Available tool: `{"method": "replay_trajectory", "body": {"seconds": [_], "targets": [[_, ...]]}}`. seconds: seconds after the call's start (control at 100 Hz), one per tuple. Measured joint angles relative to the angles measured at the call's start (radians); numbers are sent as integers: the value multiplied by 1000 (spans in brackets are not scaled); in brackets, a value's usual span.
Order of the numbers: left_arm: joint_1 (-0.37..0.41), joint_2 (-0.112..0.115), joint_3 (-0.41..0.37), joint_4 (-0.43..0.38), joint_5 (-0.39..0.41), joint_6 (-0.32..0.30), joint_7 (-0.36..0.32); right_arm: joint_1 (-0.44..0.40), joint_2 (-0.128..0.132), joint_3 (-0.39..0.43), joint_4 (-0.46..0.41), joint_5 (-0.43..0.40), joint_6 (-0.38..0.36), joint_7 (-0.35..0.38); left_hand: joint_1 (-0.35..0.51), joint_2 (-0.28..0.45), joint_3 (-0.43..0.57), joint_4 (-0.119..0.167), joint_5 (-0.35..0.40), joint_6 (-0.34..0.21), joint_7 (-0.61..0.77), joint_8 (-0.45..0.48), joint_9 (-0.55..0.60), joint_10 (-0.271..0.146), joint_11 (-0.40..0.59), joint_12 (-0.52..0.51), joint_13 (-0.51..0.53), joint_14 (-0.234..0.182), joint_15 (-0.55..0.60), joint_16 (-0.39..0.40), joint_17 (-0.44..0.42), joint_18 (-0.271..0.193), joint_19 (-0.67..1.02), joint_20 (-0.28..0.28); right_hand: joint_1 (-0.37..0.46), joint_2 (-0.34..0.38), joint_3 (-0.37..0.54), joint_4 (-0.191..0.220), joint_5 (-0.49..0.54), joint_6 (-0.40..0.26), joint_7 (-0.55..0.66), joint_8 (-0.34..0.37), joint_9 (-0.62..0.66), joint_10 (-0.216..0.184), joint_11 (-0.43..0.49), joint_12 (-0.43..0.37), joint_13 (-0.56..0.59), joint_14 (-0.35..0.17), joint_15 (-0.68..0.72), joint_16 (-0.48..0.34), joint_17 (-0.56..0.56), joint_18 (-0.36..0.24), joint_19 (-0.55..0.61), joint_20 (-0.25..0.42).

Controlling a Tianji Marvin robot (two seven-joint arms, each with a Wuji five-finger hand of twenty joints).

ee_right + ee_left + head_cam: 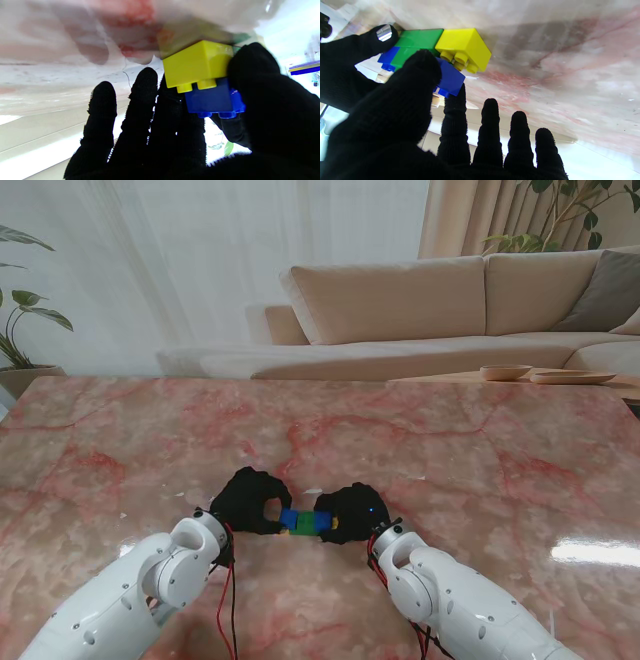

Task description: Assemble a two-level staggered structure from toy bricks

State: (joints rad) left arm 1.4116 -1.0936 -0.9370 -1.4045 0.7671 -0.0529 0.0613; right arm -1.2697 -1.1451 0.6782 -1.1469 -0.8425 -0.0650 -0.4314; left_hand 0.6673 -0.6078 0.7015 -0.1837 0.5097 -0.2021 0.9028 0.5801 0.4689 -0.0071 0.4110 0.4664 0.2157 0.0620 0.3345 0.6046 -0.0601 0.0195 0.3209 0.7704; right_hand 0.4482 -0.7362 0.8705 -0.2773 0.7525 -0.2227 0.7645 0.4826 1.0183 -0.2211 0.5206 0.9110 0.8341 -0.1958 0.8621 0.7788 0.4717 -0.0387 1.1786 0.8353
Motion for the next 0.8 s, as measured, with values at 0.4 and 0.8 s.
{"method": "replay_trajectory", "body": {"seconds": [0.4, 0.8], "targets": [[-12, 0, 15, 16, -3, -4, 12, 0, 0, 1, 0, 2, -2, 3, -11, -8, 0, 0, 10, 1, 0, 16, 0, 0, 0, 0, 0, 0, 0, 0, 0, 0, 1, -11, 0, 0, 0, 0, 0, 0, 0, 0, 0, 0, 2, 0, 0, 0, 0, 0, 0, 0, 0, 0], [-14, 4, 16, 8, 20, -7, -3, 0, 0, 3, -1, 2, -4, 6, -12, -21, 0, 0, 10, 1, 3, 42, 0, 0, 0, 0, 0, 0, 0, 0, 0, 0, 1, -12, 0, 0, 0, 0, 0, 0, 0, 0, 0, 0, 1, 0, 0, 0, 0, 0, 0, 0, 0, 0]]}}
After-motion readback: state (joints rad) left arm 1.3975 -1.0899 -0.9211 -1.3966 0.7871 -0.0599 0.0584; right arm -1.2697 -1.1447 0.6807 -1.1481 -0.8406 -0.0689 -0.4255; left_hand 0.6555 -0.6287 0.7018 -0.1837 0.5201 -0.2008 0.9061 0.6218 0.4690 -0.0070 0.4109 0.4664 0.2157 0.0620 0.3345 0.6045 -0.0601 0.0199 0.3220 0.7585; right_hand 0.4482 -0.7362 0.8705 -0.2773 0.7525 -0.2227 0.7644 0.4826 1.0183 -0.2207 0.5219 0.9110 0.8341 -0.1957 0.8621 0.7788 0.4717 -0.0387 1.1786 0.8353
